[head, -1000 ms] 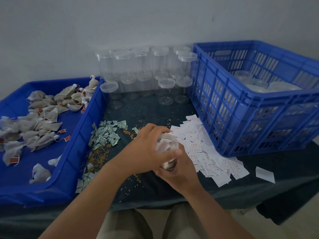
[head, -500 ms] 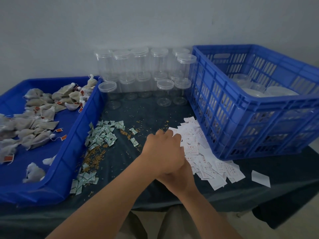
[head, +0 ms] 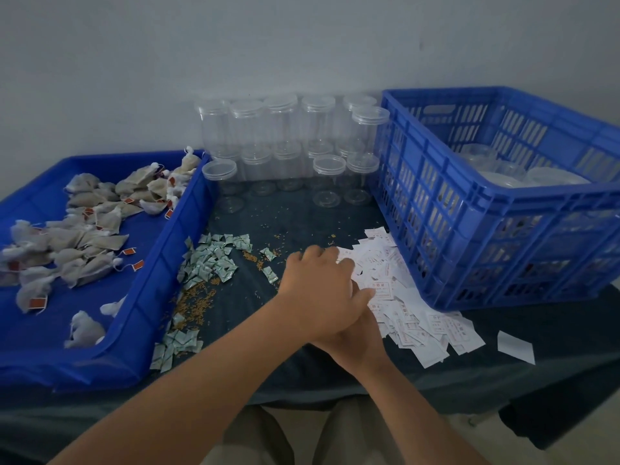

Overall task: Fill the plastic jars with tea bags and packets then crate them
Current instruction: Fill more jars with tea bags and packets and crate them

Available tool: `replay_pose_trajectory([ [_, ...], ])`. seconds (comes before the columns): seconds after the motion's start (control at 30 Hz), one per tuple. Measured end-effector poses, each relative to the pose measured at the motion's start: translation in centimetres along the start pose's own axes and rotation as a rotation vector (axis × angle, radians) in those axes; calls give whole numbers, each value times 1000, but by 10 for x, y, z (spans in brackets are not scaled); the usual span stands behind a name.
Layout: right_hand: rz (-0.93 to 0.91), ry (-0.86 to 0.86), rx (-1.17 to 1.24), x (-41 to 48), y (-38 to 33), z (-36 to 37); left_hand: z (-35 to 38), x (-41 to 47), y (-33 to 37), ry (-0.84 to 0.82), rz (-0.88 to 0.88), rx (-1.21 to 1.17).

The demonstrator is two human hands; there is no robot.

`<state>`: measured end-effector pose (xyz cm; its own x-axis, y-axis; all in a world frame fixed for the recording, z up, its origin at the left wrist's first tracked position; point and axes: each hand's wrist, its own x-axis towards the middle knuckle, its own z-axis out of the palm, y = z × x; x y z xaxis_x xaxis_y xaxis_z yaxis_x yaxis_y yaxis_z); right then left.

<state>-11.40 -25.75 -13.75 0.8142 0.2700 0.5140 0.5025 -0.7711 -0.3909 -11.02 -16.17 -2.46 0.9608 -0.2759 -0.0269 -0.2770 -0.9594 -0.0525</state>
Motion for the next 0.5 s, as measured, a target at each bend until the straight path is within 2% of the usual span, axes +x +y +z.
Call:
replay_pose_trajectory([
  [0.07,-49,99,6,0,-2,-2,4,-3,11,-27,-183,-26],
  [0.13,-81,136,-29,-1,1,-1,9,-3,19,14,-198,-38],
  [0.23,-113,208,-152,-3,13,11,13,-2,13,199,-44,50],
  [0.3,-155,209,-146,-1,16,9,16,-4,-2,260,133,23],
  [0.33,-148,171,-45,0,15,5,17,-5,-11,249,241,-25],
  [0.4,-18,-19,336,2,12,-7,13,-4,-32,199,428,-181],
  [0.47,118,-121,634,-3,21,-1,8,-4,-46,156,513,-305],
  [0.5,157,-147,702,-5,22,0,6,-4,-47,147,503,-313],
])
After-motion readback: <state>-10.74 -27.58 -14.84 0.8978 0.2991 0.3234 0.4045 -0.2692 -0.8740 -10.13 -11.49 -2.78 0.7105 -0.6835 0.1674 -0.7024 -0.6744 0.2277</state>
